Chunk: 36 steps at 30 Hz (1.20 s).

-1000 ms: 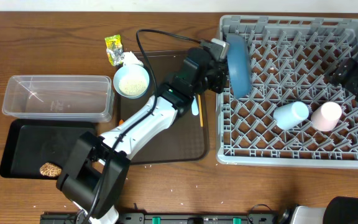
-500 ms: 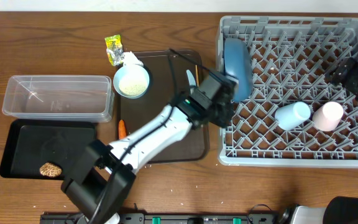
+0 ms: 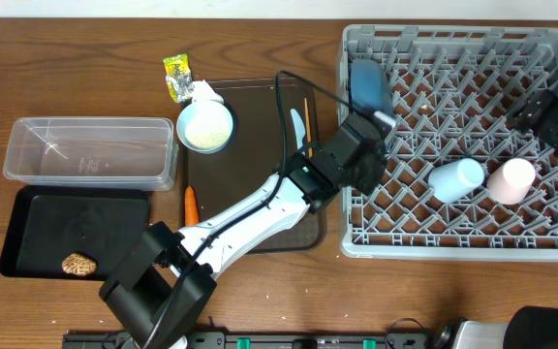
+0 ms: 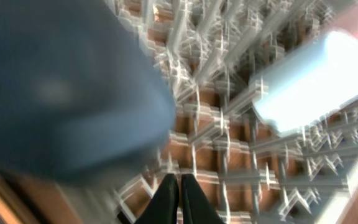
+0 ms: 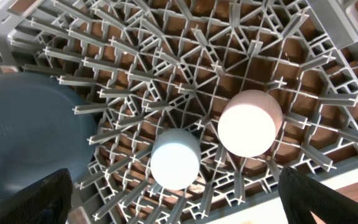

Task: Sort waste into correct bins and load items into the dishwasher rack
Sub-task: 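Open the left gripper, release the plate, and pull back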

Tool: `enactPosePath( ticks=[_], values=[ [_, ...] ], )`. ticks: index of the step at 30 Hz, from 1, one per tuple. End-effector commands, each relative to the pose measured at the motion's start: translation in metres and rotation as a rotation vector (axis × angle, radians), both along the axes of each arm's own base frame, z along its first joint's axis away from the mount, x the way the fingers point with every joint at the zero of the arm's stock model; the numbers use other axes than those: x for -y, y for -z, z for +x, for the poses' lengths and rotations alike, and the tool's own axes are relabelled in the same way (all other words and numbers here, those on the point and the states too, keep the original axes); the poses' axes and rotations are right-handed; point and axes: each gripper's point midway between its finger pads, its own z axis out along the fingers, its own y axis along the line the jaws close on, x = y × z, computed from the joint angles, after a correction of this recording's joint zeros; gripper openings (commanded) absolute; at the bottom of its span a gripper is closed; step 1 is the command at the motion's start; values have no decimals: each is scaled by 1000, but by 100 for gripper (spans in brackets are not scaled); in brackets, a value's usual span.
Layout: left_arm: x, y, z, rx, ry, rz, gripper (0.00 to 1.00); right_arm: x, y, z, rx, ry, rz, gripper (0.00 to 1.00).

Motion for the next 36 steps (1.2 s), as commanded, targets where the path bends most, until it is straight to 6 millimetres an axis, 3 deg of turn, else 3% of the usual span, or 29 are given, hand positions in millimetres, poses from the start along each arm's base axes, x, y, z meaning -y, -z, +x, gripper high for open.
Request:
enactPosePath(
  ticks=[1, 6, 9, 12, 16, 18, 20, 22, 23, 24, 26, 28, 32, 33, 36],
  values=[
    [-6, -11, 31, 147, -40, 39, 7, 3, -1, 0, 2, -2, -4, 98],
    [-18, -7, 72, 216, -110, 3, 6, 2, 0, -1, -1, -3, 1, 98],
    [-32, -17, 94, 250, -159, -26, 6, 1, 0, -1, -1, -4, 1, 98],
    [-41, -36, 107, 273, -187, -43, 6, 2, 0, -1, 0, -3, 1, 98],
    [-43, -75, 108, 294, -192, -59, 10, 2, -1, 0, 1, -3, 0, 98],
    [-45, -93, 104, 305, -191, -69, 17, 2, -1, 0, 1, -3, 0, 98],
    [-49, -104, 98, 301, -191, -66, 37, 2, -1, 0, 1, -4, 0, 98],
    [-56, -105, 92, 280, -193, -46, 45, 2, -1, 0, 1, -3, 0, 98],
    [-61, -104, 88, 261, -194, -26, 64, 2, -1, 0, 1, -3, 0, 98],
    [-66, -102, 85, 245, -197, -10, 68, 2, -1, 0, 1, -3, 0, 98],
    [-77, -99, 78, 206, -207, 18, 67, 2, -1, 0, 1, -3, 0, 99],
    [-89, -98, 71, 159, -231, 31, 57, 2, 0, 0, 1, -3, 0, 99],
    [-111, -89, 57, 58, -281, 65, 57, 2, 0, 0, 1, -3, 0, 99],
    [-115, -84, 55, 27, -297, 74, 53, 2, 0, 0, 1, -3, 0, 99],
    [-122, -60, 47, -92, -324, 72, 20, 2, 0, 0, 1, -3, 0, 99]
  ],
)
